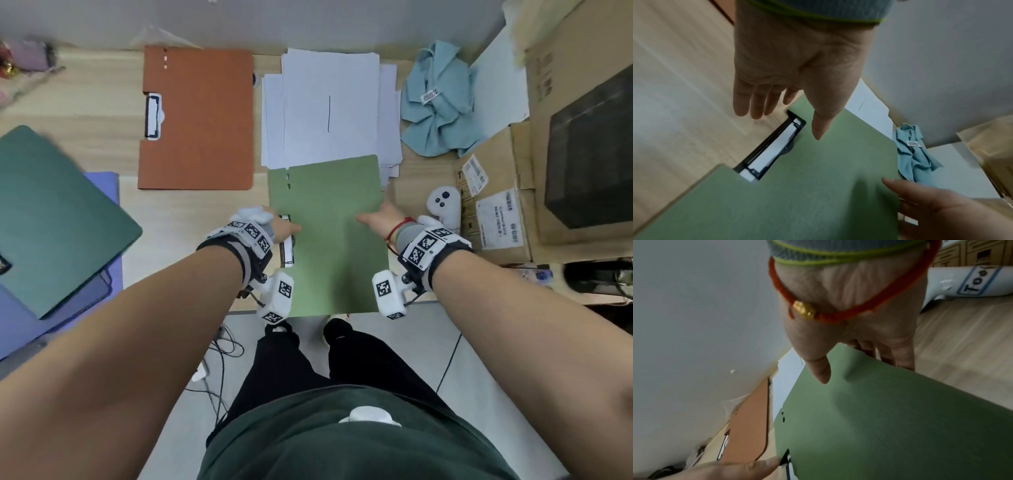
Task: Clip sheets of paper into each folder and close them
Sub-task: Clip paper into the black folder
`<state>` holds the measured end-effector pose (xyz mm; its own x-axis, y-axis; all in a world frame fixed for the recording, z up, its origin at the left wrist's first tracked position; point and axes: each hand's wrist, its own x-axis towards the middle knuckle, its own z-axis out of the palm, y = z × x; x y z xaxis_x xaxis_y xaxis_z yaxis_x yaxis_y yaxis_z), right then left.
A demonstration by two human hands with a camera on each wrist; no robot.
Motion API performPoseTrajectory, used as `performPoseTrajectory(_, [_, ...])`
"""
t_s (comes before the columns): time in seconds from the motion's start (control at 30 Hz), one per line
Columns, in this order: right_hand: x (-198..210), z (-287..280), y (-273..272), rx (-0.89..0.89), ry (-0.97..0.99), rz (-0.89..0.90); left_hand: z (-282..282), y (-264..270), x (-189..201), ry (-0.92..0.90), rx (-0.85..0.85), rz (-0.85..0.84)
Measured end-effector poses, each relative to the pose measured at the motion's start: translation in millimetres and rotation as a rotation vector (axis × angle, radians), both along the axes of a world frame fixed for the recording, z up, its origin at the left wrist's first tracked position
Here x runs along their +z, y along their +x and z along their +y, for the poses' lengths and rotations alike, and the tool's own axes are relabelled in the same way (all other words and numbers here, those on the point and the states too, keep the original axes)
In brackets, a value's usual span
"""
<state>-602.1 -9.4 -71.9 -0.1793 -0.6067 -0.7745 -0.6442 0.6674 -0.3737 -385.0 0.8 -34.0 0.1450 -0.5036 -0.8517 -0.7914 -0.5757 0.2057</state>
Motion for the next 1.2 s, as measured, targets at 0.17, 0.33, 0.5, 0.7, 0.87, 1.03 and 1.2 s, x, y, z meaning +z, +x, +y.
performPoseTrajectory(0.17, [-6,-2,-5,0.087,0.064,0.048,5,-2,-17,-0.022,0.134,-0.023])
performPoseTrajectory(0.33, [-18,-15,-8,0.007,0.113,-0.009,9,2,-24,-0.021,0.312,0.057])
performPoseTrajectory(0.5, [-28,-22,-10,-0.104,0.131,-0.030,10,24,-45,0.014,0.394,0.119])
performPoseTrajectory(0.7, [-1,-33,20,-0.056,0.054,0.058,-17,55,-66,-0.050,0.345,0.178])
performPoseTrajectory(0.87, [21,-71,77,-0.144,-0.099,-0.089,-77,110,-8,-0.208,0.264,0.034])
performPoseTrajectory(1.03, [35,-98,146,-0.137,-0.067,-0.335,-141,181,15,-0.351,0.318,-0.021])
performPoseTrajectory(1.2, [34,-122,202,-0.147,-0.073,-0.343,-167,241,26,-0.347,0.240,-0.061])
